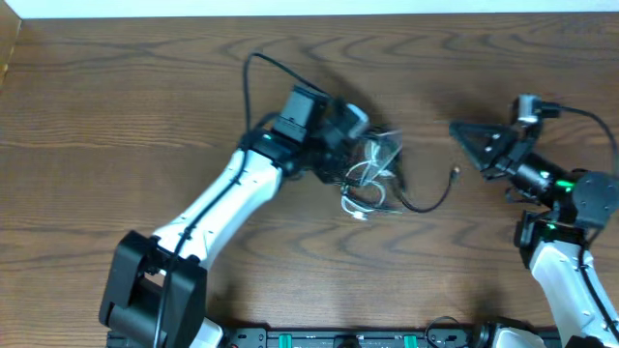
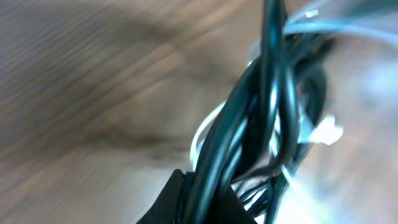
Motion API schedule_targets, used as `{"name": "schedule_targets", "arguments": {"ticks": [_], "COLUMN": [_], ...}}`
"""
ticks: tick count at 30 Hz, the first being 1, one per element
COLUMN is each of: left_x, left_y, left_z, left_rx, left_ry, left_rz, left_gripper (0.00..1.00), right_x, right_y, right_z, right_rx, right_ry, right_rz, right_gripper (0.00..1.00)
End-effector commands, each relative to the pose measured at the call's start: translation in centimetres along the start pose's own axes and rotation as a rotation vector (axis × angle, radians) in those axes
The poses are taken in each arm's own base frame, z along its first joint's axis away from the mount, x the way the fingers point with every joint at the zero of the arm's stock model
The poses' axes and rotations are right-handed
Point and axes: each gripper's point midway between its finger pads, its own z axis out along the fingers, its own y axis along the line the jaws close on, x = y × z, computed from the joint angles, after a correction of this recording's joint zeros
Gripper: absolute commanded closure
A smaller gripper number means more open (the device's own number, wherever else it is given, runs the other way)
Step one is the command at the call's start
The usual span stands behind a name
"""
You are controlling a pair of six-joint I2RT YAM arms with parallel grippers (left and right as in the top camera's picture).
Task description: Untangle cables
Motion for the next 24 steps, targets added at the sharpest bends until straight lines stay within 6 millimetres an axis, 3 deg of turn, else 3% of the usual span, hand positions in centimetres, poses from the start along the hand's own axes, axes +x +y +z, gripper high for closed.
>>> {"name": "schedule_targets", "arguments": {"ticks": [1, 7, 10, 13, 20, 24], "left_x": [0.2, -0.1, -1.0, -2.4, -3.3, -3.6], "left_y": [5.3, 7.6, 5.8, 3.4, 3.3, 1.9], "left_z": [-2.0, -4.1, -4.4, -4.4, -4.5, -4.3], "left_rx": [-0.162, -0.2, -0.085, 0.055, 0.089, 0.153], "left_ry": [-0.028, -0.078, -0.114, -0.158, -0.183, -0.171], "left_rz": [-0.191, -0.291, -0.283, -0.257, -0.509, -0.587], "left_gripper": [0.93, 0.92, 0.93, 0.93, 0.93, 0.93], "right_x": [-3.6, -6.3, -5.9, -4.0, 1.9, 4.8], "right_y": [-1.0, -5.3, -6.4, -6.2, -5.6, -5.6], "right_z": [-1.8, -4.2, -4.2, -3.0, 1.5, 4.1], "right_rx": [0.056, 0.222, 0.255, 0.23, 0.146, 0.118], "right_ry": [-0.165, -0.298, -0.281, -0.185, 0.077, 0.16], "right_rz": [-0.15, -0.193, -0.184, -0.191, -0.356, -0.445], "right_gripper": [0.99, 0.99, 0.98, 0.91, 0.64, 0.57]}}
